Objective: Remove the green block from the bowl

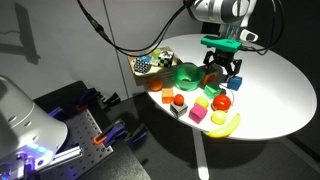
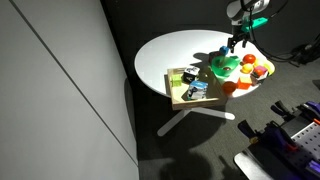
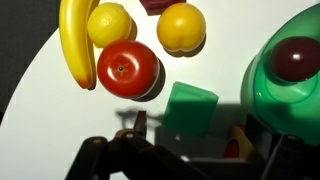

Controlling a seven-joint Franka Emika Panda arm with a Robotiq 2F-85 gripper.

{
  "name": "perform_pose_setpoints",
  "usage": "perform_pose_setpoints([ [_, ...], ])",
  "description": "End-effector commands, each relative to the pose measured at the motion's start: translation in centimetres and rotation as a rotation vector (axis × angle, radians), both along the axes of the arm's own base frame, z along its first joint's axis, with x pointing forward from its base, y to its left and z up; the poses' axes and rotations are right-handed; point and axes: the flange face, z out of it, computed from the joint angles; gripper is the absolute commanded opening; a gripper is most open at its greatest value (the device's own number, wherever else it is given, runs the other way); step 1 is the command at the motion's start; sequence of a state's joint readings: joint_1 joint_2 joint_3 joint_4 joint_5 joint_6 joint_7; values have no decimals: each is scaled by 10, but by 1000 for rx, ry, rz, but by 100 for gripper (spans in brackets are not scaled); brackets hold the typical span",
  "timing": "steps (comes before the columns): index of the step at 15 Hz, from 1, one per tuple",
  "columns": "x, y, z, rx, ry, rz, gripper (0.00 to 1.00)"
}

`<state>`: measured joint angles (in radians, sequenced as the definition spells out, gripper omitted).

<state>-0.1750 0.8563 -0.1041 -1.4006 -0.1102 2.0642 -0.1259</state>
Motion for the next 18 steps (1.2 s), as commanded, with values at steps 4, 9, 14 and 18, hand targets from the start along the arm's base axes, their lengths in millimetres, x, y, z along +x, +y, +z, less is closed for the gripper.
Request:
perform_pose_setpoints([
  [4,-6,12,28,46,-13,38,100],
  [9,-14,30,49,78,-34,66,100],
  [14,-34,49,67,105,-29,16,100],
  [18,-52,63,77,109,-31,-65,100],
])
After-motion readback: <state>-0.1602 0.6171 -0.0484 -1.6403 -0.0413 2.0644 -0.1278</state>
